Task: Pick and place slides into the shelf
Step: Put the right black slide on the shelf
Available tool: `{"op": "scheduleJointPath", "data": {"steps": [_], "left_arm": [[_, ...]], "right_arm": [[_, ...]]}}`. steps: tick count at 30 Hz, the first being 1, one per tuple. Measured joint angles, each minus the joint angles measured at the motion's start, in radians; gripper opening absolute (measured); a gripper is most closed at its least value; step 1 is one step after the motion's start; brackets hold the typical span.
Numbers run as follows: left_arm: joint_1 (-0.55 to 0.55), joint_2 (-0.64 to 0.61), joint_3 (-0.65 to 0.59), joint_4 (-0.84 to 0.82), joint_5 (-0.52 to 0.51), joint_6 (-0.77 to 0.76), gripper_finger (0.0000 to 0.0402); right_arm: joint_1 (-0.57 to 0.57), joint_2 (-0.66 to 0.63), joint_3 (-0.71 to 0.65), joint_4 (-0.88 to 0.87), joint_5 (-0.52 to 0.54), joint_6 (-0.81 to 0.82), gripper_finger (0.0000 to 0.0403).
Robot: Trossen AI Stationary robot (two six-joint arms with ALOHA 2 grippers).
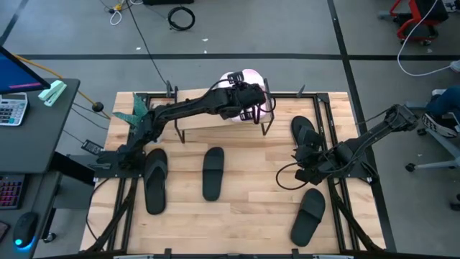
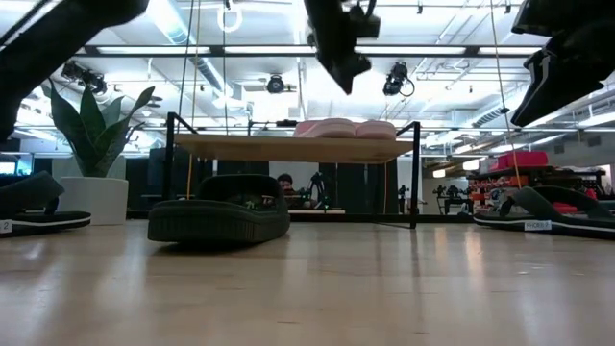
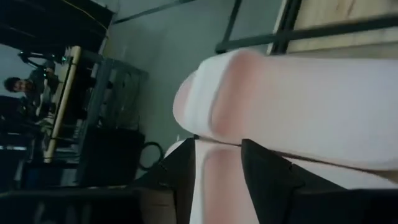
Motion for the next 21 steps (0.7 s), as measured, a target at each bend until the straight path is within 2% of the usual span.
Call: {"op": "scheduleJointPath", "data": {"steps": [3, 8, 15, 21], "left_arm": [[-0.061, -0.038, 0.003, -0.07, 0.008, -0.104, 0.0147], [-0.206, -0.098, 0.002, -0.292, 0.062, -0.291, 0.0152], [-0.437, -0.116, 0.0, -0.521, 0.253, -0.609, 0.0131], [-0.627, -0.116, -0.003, -0.578, 0.281, -0.827, 0.0109]], "right_arm": [[0.0, 0.0, 0.0, 0.0, -0.002, 0.022, 0.011], [0.003, 0.0, 0.0, 0.0, -0.036, 0.077, 0.011], [0.058, 0.003, 0.0, 0.025, -0.196, 0.186, 0.011], [0.179, 0.03, 0.0, 0.124, -0.332, 0.29, 0.011]]}}
